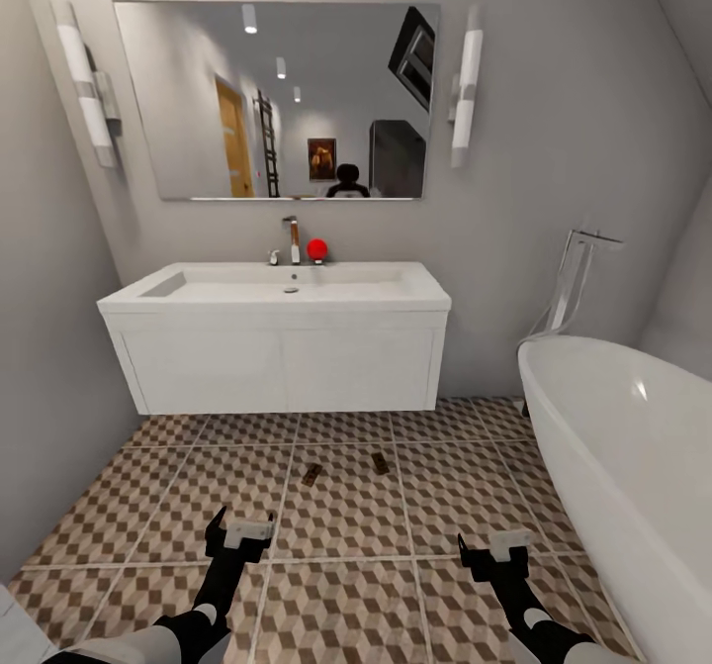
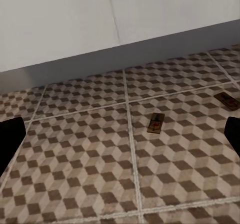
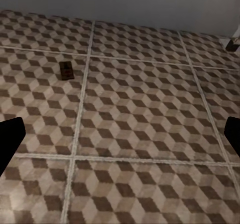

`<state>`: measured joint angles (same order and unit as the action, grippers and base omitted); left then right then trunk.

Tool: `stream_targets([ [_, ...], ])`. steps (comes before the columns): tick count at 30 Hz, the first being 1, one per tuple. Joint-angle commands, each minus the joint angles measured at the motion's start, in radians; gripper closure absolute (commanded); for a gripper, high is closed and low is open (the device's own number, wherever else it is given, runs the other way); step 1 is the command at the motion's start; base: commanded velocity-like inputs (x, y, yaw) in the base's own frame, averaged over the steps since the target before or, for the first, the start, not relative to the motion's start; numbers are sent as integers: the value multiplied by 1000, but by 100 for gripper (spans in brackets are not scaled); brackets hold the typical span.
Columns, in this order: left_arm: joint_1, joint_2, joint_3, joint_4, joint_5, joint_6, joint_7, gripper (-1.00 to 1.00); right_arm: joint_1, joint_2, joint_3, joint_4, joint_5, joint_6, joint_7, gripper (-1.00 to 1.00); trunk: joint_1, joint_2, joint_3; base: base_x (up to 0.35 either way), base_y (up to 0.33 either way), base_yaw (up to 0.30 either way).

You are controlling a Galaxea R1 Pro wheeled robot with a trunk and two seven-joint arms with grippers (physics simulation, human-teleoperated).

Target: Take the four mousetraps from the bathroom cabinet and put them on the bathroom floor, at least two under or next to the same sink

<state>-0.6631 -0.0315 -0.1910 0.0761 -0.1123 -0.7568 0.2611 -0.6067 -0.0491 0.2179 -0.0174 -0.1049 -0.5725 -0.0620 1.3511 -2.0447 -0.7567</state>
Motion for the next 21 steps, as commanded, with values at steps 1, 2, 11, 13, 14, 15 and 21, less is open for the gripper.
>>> stream_targets([
  [1,-2,0,-2,4,-10,-4,10,-100,-1,0,9,1,-10,-3,-1,-100,-4,7,1,0,0,0],
  [2,-2,-1,-2,4,-10,-4,10,-100,-1,0,9,1,-10,-3,-1,-100,-8,14,2,0,0,0],
  [11,-1,-1,-1,4,-10,-4,10,-100,-1,0,9,1,-10,-3,-1,-100,-42,77,16,0,0,0],
  [13,-1,-1,-2,4,-10,-4,10,-100,0,0,9,1,-10,-3,-1,-100,-50,91,20,0,0,0],
  [14,-1,-1,-2,4,-10,-4,10,-100,0,0,9,1,-10,-3,-1,-100,-54,98,21,0,0,0],
  [15,-1,-1,-2,4,-10,-4,10,-100,-1,0,9,1,-10,-3,-1,-100,-58,105,23,0,0,0],
  [21,-1,-1,-2,4,-10,-4,10,-100,0,0,9,1,-10,-3,-1,-100,-81,147,32,0,0,0],
])
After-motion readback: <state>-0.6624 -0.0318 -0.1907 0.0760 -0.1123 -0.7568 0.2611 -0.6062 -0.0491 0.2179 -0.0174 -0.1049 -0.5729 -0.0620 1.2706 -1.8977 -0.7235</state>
